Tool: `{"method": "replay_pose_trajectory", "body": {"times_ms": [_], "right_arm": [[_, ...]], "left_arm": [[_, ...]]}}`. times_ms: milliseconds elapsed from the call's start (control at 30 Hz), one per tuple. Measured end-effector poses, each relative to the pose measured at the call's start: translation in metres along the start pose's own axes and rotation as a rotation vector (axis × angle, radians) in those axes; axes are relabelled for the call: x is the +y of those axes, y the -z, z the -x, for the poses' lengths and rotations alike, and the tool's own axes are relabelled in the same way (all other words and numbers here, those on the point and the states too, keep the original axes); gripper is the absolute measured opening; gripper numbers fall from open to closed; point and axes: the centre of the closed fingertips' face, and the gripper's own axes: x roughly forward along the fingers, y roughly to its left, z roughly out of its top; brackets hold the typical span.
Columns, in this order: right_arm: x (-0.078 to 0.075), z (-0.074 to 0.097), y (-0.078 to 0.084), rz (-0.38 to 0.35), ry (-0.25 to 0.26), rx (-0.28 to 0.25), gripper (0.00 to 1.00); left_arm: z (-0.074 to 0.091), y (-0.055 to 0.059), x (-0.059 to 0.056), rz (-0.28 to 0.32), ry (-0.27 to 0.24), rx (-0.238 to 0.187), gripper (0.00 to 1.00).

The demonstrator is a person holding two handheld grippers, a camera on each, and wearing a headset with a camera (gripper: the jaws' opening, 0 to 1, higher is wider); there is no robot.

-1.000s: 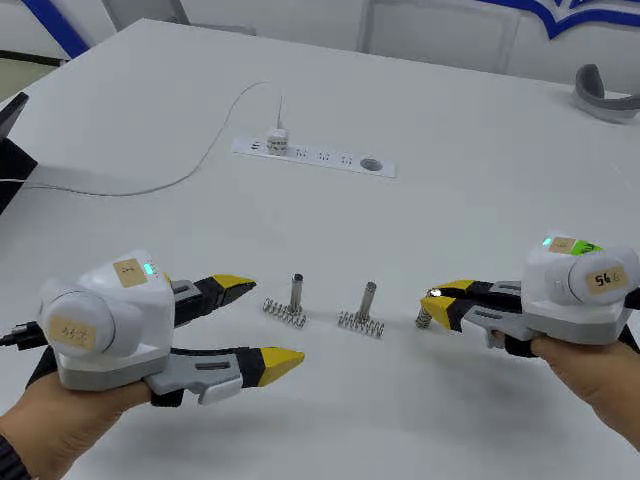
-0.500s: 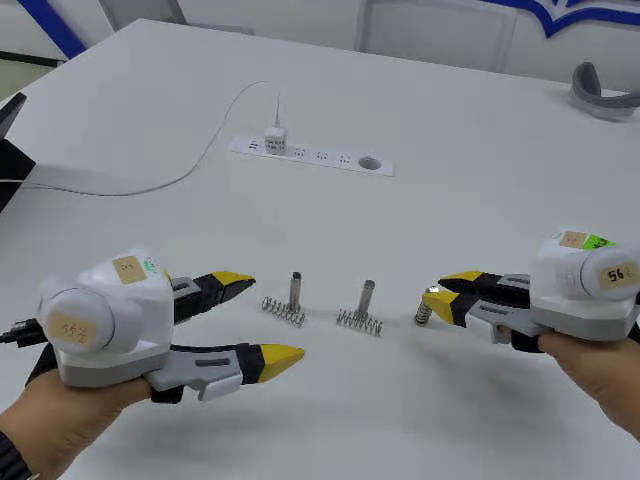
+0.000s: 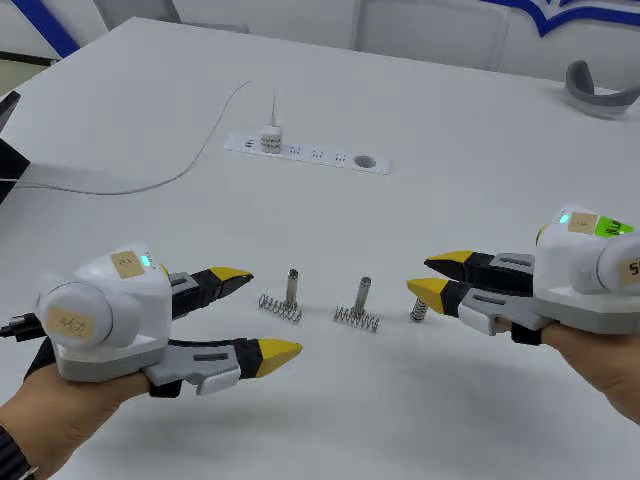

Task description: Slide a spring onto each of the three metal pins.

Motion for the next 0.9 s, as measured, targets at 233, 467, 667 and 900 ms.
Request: {"method": "replay_pose_trajectory", "body": {"times_ms": [233, 467, 667, 900], "right_arm": [[0.022, -0.021, 0.021, 0.039, -0.084, 0.091, 0.21], [0.027, -0.037, 0.038, 0.042, -0.112, 0.146, 0.21], [0.023, -0.045, 0.050, 0.042, -0.114, 0.189, 0.20], [0.024, -0.050, 0.059, 0.040, -0.127, 0.228, 0.19]], "left_arm": [[0.001, -0.001, -0.001, -0.003, 0.001, -0.001, 0.60], [0.002, -0.001, -0.001, -0.002, 0.000, 0.000, 0.60], [0.002, 0.001, -0.002, -0.004, 0.003, 0.004, 0.60], [0.001, 0.003, -0.001, 0.001, 0.006, 0.008, 0.59]]}}
